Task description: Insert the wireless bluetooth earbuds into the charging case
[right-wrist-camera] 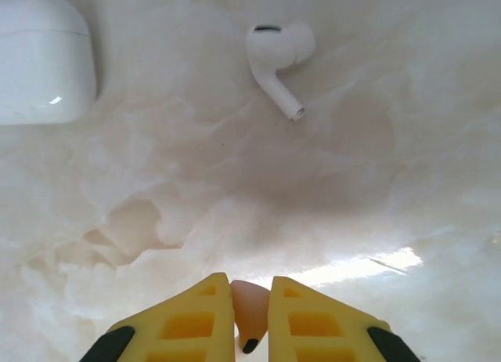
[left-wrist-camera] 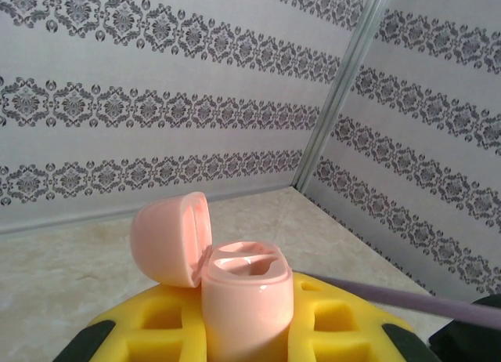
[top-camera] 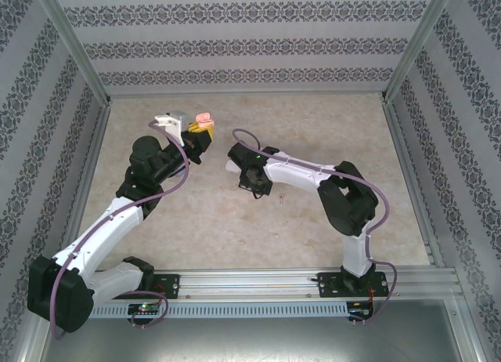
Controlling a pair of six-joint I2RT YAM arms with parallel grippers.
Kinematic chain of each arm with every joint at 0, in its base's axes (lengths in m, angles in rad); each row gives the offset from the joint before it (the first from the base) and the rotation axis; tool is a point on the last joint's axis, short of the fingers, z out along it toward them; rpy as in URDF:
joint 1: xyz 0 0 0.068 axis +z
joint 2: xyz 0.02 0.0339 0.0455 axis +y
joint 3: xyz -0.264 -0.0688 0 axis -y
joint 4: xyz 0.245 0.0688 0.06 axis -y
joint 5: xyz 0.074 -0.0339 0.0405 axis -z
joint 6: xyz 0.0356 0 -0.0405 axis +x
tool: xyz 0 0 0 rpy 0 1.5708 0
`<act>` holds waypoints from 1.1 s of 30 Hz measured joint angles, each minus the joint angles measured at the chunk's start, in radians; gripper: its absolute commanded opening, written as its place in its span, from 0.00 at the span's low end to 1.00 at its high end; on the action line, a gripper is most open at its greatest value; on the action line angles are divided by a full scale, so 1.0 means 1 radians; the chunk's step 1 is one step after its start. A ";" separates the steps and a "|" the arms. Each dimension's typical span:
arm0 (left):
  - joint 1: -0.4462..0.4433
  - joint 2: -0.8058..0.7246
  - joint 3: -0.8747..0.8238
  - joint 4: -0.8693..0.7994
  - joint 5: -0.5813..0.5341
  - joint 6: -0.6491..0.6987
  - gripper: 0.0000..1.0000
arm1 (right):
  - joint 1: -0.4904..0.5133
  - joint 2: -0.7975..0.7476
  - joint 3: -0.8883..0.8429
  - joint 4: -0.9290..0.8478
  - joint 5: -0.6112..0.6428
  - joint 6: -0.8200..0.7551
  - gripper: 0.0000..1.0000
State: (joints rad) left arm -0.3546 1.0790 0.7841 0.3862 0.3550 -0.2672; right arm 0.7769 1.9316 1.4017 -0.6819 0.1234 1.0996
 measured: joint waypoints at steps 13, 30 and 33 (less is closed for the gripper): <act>-0.019 -0.001 -0.190 0.074 0.008 0.134 0.00 | -0.023 -0.188 -0.045 0.070 0.082 -0.225 0.14; -0.090 0.163 -0.366 0.497 0.142 0.324 0.00 | -0.079 -0.419 -0.014 0.197 0.080 -0.569 0.14; -0.092 0.216 -0.333 0.538 0.168 0.338 0.00 | -0.077 -0.459 -0.013 0.241 0.067 -0.607 0.15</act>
State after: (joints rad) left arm -0.4461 1.2949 0.4511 0.9245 0.5228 0.0711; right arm 0.6998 1.4731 1.3888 -0.4408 0.1902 0.4927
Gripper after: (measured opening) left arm 0.184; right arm 0.148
